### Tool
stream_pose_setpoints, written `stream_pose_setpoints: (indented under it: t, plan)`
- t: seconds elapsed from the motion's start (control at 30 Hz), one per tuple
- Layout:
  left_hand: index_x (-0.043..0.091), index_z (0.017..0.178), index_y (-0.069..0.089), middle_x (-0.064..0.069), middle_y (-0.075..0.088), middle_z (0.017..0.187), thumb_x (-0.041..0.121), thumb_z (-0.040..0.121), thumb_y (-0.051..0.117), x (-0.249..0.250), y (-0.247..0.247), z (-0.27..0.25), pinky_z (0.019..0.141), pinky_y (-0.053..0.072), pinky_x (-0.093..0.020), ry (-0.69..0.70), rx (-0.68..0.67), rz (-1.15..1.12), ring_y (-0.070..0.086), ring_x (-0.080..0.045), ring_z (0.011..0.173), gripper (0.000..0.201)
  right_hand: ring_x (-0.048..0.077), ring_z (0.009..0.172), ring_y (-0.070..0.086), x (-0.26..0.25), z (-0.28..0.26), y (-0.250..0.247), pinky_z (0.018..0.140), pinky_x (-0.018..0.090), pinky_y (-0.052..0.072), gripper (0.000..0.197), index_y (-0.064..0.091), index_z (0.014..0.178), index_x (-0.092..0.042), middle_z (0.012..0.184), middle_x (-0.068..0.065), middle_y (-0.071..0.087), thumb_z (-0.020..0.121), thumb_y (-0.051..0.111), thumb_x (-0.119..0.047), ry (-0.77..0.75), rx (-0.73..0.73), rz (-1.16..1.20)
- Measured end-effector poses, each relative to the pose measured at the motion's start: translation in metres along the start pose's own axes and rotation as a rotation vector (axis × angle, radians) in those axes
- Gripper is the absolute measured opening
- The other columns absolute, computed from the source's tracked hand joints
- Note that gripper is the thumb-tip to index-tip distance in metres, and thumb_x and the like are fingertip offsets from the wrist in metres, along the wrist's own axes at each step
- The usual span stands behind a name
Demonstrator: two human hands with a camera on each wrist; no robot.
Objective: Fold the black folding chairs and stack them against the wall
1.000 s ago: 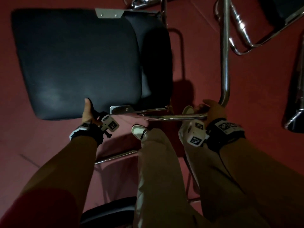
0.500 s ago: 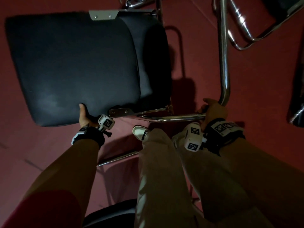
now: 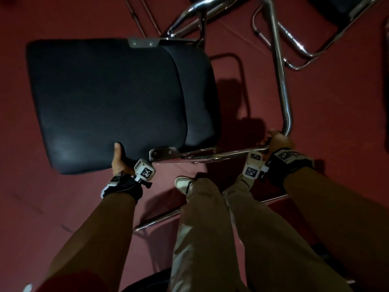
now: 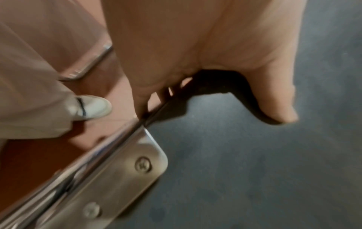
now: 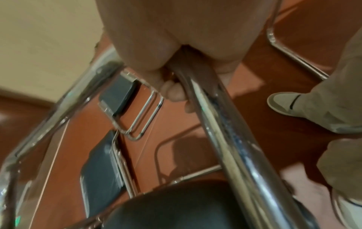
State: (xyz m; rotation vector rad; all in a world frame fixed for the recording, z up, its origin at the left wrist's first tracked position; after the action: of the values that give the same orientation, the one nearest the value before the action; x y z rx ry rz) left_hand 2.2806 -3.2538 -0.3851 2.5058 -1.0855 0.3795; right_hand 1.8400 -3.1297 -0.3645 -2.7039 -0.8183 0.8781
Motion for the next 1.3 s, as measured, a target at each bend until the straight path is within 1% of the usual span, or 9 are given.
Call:
stream_pose_setpoints:
  t: [0.23,0.33,0.47,0.53,0.6,0.73,0.97,1.1,1.3]
  plan:
    - [0.019,0.116,0.072,-0.003,0.075,0.112,0.041,0.082,0.076,0.017,0.109,-0.056,0.091,0.056,-0.040,0.127,-0.036,0.294,0.073,-0.022,0.102,0.041,0.017,0.043,0.056,-0.041,0.023,-0.027,0.042,0.025,0.043,0.032,0.053,0.067,-0.010,0.056,0.003,0.055,0.097,0.054,-0.021,0.040,-0.042,-0.029]
    - [0.022,0.118,0.072,0.000,0.076,0.109,0.043,0.076,0.082,0.017,0.150,-0.071,0.084,0.059,-0.038,0.153,-0.050,0.418,0.074,-0.021,0.100,0.048,0.017,0.044,0.055,-0.051,0.025,-0.041,0.034,0.018,0.038,0.034,0.056,0.067,-0.010,0.053,0.001,0.060,0.097,0.053,-0.024,0.043,-0.054,-0.045]
    - [0.029,0.121,0.068,0.004,0.077,0.105,0.048,0.061,0.090,0.017,0.182,-0.084,0.076,0.059,-0.042,0.246,0.019,0.527,0.074,-0.020,0.097,0.066,0.021,0.052,0.057,-0.048,0.029,-0.058,0.043,0.024,0.047,0.028,0.056,0.069,-0.010,0.049,0.001,0.058,0.095,0.057,-0.019,0.098,-0.055,0.143]
    - [0.032,0.126,0.060,0.006,0.074,0.113,0.052,0.052,0.092,0.013,0.194,-0.090,0.080,0.053,-0.044,0.310,0.068,0.593,0.070,-0.020,0.107,0.084,0.020,0.049,0.056,-0.050,0.029,-0.069,0.045,0.026,0.049,0.021,0.056,0.074,-0.009,0.043,0.000,0.055,0.094,0.057,-0.015,0.101,-0.049,0.230]
    - [0.030,0.125,0.050,0.005,0.068,0.119,0.047,0.059,0.089,0.005,0.210,-0.101,0.089,0.047,-0.044,0.390,0.096,0.657,0.065,-0.017,0.108,0.079,0.017,0.042,0.054,-0.055,0.027,-0.080,0.042,0.024,0.050,0.014,0.055,0.082,-0.008,0.044,0.000,0.053,0.095,0.056,-0.012,0.096,-0.052,0.285]
    - [0.022,0.124,0.043,0.002,0.063,0.118,0.038,0.065,0.089,-0.009,0.244,-0.116,0.100,0.048,-0.043,0.540,0.065,0.755,0.064,-0.016,0.105,0.077,0.018,0.045,0.054,-0.072,0.030,-0.102,0.037,0.021,0.047,0.012,0.059,0.100,-0.003,0.065,0.008,0.055,0.093,0.058,-0.013,0.046,-0.019,0.314]
    - [0.020,0.112,0.043,-0.005,0.058,0.120,0.054,0.048,0.087,-0.023,0.303,-0.147,0.084,0.053,-0.030,0.761,0.103,0.966,0.063,-0.021,0.100,0.085,0.019,0.049,0.053,-0.104,0.029,-0.116,0.047,0.024,0.049,0.016,0.055,0.076,-0.010,0.059,0.004,0.051,0.092,0.058,-0.009,-0.023,-0.038,0.456]
    - [0.019,0.116,0.041,-0.003,0.047,0.120,0.062,0.048,0.082,-0.031,0.328,-0.161,0.093,0.053,-0.039,0.827,0.152,1.095,0.058,-0.027,0.105,0.090,0.020,0.049,0.054,-0.128,0.027,-0.115,0.057,0.031,0.048,0.012,0.055,0.078,-0.011,0.057,0.004,0.053,0.091,0.057,-0.010,-0.087,-0.068,0.491]
    - [0.012,0.125,0.040,-0.002,0.038,0.116,0.061,0.056,0.082,-0.039,0.348,-0.178,0.097,0.048,-0.043,0.920,0.201,1.219,0.053,-0.032,0.112,0.094,0.016,0.041,0.051,-0.175,0.007,-0.107,0.047,0.026,0.046,0.016,0.052,0.077,-0.011,0.048,0.000,0.051,0.090,0.057,-0.002,-0.222,-0.115,0.567]
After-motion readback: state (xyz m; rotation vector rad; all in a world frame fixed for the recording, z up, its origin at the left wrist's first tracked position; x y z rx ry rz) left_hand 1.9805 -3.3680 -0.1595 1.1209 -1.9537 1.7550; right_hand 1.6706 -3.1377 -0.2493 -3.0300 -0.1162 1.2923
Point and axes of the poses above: each hand's wrist, its own z-axis towards the middle knuckle, its own y-axis out of the palm, x = y × z, the point moved 9 cm from there along z, towards the middle knuckle
